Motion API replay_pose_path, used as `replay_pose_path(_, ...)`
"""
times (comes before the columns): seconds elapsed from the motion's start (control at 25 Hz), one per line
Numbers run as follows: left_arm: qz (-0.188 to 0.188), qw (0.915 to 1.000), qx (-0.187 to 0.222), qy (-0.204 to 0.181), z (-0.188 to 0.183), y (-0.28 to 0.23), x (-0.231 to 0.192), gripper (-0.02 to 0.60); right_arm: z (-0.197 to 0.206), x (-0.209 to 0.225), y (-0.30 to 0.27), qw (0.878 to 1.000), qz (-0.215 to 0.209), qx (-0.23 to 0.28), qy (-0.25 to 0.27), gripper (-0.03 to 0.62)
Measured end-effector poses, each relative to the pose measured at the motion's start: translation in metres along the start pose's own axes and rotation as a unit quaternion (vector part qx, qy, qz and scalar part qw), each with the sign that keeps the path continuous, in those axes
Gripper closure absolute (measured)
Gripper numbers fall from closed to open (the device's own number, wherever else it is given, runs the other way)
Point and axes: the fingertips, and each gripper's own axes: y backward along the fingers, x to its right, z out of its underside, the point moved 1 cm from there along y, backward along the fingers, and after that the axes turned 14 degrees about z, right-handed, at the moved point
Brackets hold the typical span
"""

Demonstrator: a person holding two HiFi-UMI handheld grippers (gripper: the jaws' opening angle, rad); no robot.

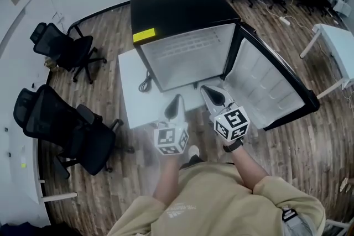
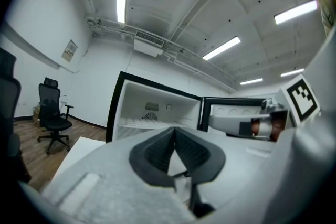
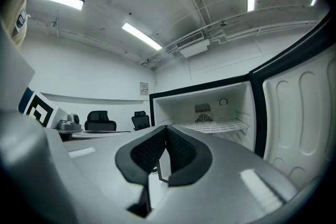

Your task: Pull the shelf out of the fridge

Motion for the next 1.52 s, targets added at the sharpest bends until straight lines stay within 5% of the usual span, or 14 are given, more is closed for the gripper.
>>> replay_pose_path(0.28, 0.036, 0.9993, -0.007, -0.002, -0.003, -0.019, -0.032, 0.580, 0.011, 0.011, -0.049, 0.997, 0.030, -0.016, -0.064, 0.599)
replay_pose_path(0.6, 0.025, 0.9995, -0.008, -0.019, -0.003, -0.034, -0.058, 0.580, 0.022, 0.043, -0.090, 0.981, 0.054, -0.009, -0.185, 0.599)
replay_pose_path(0.84, 0.007, 0.9990, 0.001, -0.044, -0.022, -0.051, -0.073, 0.580, 0.032, 0.071, -0.122, 0.923, 0.052, 0.013, -0.382, 0.599)
replay_pose_path(1.04, -0.004, 0.9987, -0.014, -0.049, -0.020, -0.072, -0.083, 0.580, 0.040, 0.079, -0.152, 0.874, 0.011, 0.022, -0.486, 0.594)
replay_pose_path(1.24, -0.010, 0.9984, -0.026, -0.050, -0.015, -0.086, -0.097, 0.580, 0.033, 0.085, -0.181, 0.861, -0.013, 0.060, -0.505, 0.549)
replay_pose_path(1.52, -0.025, 0.9971, -0.031, -0.065, -0.020, -0.097, -0.106, 0.580, 0.065, 0.098, -0.213, 0.819, 0.028, 0.003, -0.573, 0.394)
